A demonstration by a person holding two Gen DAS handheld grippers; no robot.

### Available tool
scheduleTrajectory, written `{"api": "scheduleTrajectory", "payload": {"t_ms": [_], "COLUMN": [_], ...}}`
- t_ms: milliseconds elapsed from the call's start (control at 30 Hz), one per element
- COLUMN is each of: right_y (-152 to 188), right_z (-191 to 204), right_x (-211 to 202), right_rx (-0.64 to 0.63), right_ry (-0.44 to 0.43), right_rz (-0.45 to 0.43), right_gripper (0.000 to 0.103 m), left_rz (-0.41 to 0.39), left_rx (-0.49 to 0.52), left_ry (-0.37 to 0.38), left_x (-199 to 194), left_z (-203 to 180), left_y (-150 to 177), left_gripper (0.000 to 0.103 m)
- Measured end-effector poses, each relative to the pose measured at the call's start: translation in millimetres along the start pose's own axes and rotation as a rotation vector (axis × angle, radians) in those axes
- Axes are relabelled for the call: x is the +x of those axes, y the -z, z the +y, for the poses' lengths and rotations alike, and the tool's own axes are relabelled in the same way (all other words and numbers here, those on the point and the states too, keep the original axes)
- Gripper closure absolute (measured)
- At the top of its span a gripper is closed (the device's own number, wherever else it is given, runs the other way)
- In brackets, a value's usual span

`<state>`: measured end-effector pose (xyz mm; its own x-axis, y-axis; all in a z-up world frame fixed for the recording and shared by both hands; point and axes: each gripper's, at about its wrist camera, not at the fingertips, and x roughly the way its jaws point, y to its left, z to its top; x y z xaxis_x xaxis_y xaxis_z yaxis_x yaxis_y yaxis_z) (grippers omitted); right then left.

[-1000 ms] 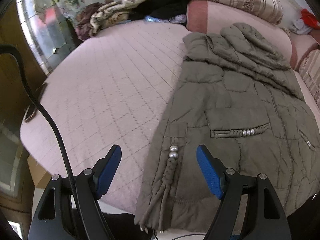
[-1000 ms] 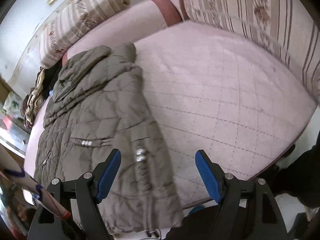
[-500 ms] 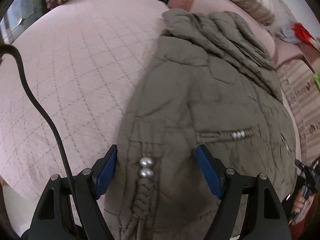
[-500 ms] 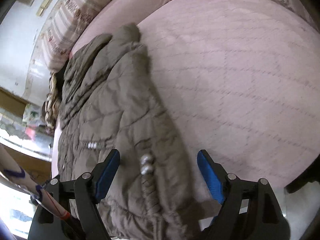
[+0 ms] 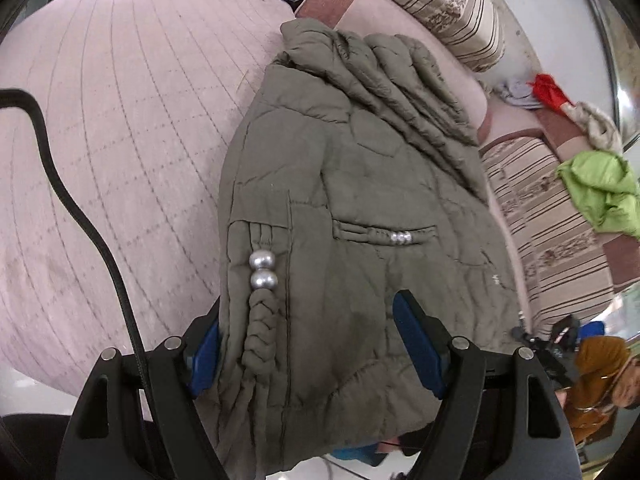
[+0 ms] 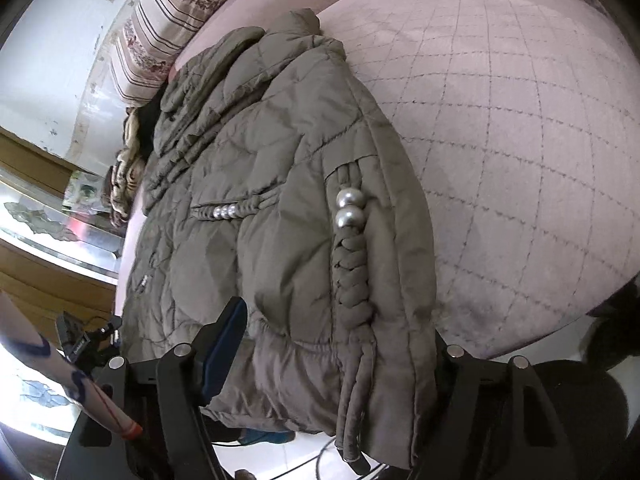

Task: Fold large clothes
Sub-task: 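Grasp the beaded pocket edge of the coat with both grippers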

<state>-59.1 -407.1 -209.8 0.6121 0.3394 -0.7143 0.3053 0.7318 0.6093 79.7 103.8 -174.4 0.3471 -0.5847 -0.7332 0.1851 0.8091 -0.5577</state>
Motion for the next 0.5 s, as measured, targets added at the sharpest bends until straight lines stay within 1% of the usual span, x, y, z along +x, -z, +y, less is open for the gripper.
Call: {"api": "scheduleTrajectory", "payload": {"t_ms": [167, 267, 367, 400, 500], "right_y": [0, 0, 1, 1, 3], "right_z": [-1, -2, -4, -5, -6], "right_x": [7, 9, 8, 8, 6], "right_rx": [-0.005, -0.005, -0.004, -0.004, -0.004], "right_ry": [-0.002, -0.006, -0.016, -0.021, -0.030], "right_rz": [0.002, -0.003, -0.007, -0.007, -0.007], "right_gripper": [0.025, 0.025, 0.025, 0.025, 0.025], "left_rz": [-0.014, -0.018, -0.011, -0.002, 0.006], "left_rx": [-0.033, -0.056, -0.049, -0.029, 0.015], "left_ry": [0.048, 0.051, 0.005, -0.028, -0.070], "left_x": [-1, -1, 1, 3, 4], "left_z": [5, 8, 8, 4, -3], "left_y": [-3, -4, 2, 4, 14], "left_gripper": [0.027, 0.027, 0.027, 0.027, 0.027]}}
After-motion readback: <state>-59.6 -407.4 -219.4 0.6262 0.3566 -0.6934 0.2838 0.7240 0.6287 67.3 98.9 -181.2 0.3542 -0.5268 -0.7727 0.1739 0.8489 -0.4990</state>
